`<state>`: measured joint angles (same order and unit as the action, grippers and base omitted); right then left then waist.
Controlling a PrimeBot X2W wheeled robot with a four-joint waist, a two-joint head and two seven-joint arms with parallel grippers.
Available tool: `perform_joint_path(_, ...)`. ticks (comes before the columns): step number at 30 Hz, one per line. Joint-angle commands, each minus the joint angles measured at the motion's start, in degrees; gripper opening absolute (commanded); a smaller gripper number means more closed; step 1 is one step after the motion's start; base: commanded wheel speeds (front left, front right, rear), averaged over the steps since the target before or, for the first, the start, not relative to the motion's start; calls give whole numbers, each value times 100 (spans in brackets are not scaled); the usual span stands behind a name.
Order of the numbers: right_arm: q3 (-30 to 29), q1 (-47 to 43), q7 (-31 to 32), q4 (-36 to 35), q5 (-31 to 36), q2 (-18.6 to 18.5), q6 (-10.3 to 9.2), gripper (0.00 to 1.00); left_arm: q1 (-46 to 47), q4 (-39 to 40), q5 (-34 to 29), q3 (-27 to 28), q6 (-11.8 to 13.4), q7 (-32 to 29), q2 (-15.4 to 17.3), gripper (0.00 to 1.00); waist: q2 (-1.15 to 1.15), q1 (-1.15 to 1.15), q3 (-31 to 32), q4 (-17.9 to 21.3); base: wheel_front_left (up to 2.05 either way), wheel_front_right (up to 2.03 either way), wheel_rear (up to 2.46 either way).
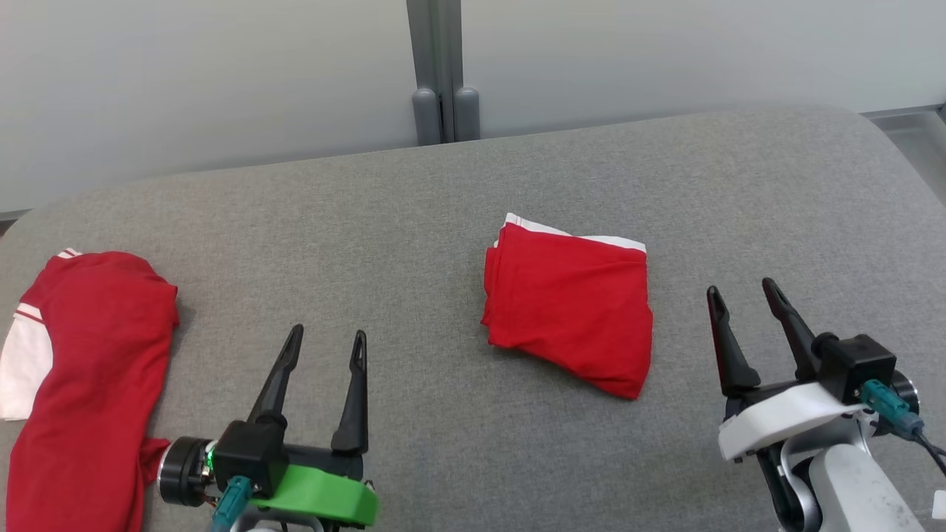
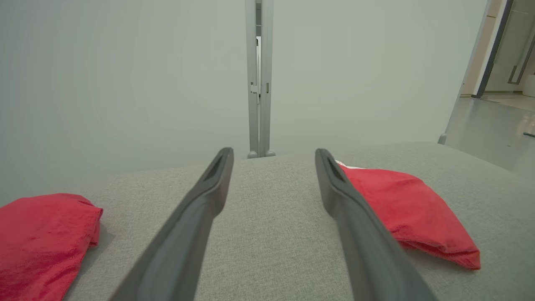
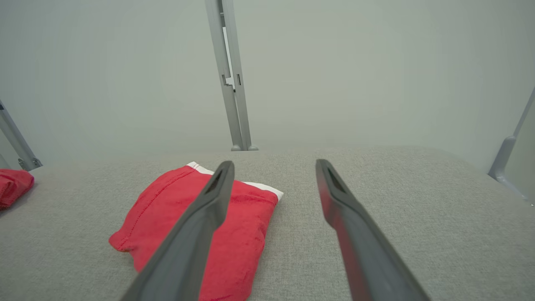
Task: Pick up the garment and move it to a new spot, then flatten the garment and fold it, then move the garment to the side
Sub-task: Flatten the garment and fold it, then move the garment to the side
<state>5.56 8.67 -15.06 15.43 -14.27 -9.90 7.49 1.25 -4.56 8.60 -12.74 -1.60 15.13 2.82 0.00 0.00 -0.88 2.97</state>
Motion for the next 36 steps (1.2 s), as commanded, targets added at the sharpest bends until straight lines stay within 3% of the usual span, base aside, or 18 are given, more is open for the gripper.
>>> perform_joint_path(1,-46,-117,-14,-87,121,85,0,100,-87,-58,-44,0,-36,1,15,100,0,0,-6,38,0,0,0)
perform_joint_path(9,-223,-357,-14,-333,569,362,0,100,-174,-201,-70,-95,-89,1,15,100,0,0,-18,29,0,0,0)
perform_joint_path(15,-180,-188,-15,-322,571,407,0,100,9,-210,-84,-200,-134,1,15,100,0,0,-224,-226,0,0,0)
perform_joint_path(16,-106,-107,-15,-293,591,377,0,44,54,-217,-86,-232,-139,1,15,100,0,0,-293,-304,0,0,0)
perform_joint_path(17,-53,-34,-15,-280,613,349,0,0,88,-219,-85,-263,-145,1,15,100,0,0,-356,-376,0,0,0)
perform_joint_path(24,539,751,-14,358,653,52,-1,0,344,-230,-35,-502,-164,1,15,100,0,0,-825,-1025,0,0,0)
perform_joint_path(29,769,1472,-15,1317,616,-125,-1,0,503,-255,31,-677,-124,1,15,100,0,0,-1101,-1541,0,0,0)
perform_joint_path(36,911,2198,-14,2652,563,-168,-1,0,644,-239,82,-824,-56,1,15,100,0,0,-1277,-1929,0,0,0)
